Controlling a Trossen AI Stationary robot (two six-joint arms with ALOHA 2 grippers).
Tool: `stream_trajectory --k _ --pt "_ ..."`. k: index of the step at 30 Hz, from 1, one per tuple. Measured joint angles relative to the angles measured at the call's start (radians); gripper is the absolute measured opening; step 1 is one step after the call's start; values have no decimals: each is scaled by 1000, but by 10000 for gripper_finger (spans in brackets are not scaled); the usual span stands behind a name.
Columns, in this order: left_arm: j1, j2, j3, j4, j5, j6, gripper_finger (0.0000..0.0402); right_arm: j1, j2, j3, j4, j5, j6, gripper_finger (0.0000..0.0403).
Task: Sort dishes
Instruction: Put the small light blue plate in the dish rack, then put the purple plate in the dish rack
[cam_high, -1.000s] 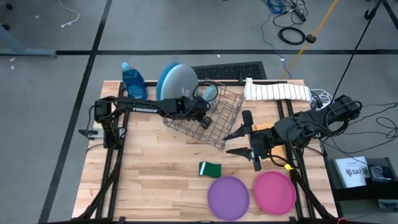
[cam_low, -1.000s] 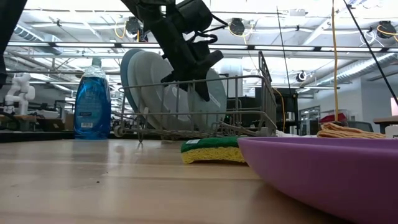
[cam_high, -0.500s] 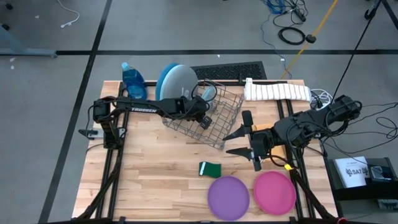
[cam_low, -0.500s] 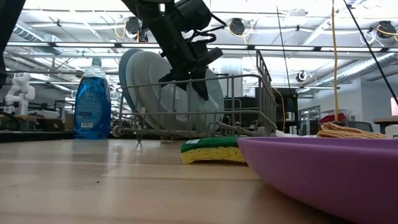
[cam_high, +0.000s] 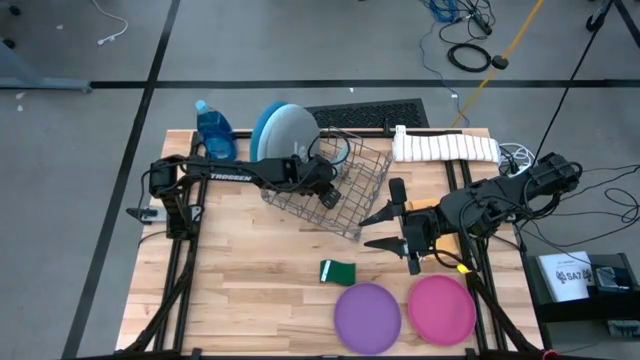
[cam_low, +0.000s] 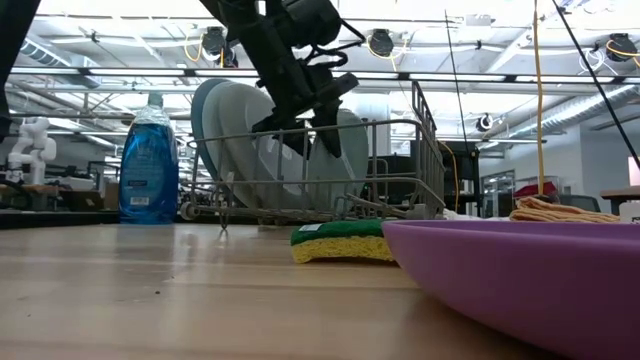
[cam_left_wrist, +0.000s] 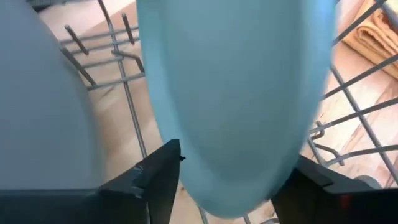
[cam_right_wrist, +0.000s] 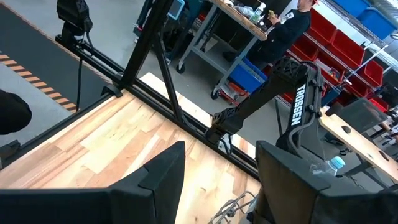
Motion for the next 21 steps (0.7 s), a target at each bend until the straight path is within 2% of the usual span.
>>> stream_trajectory --k 13,21 --pt "0 -71 50 -15 -4 57 223 0 0 0 -26 -1 17 189" --pt "-3 -213 50 1 -151 130 223 0 0 0 -52 -1 33 189"
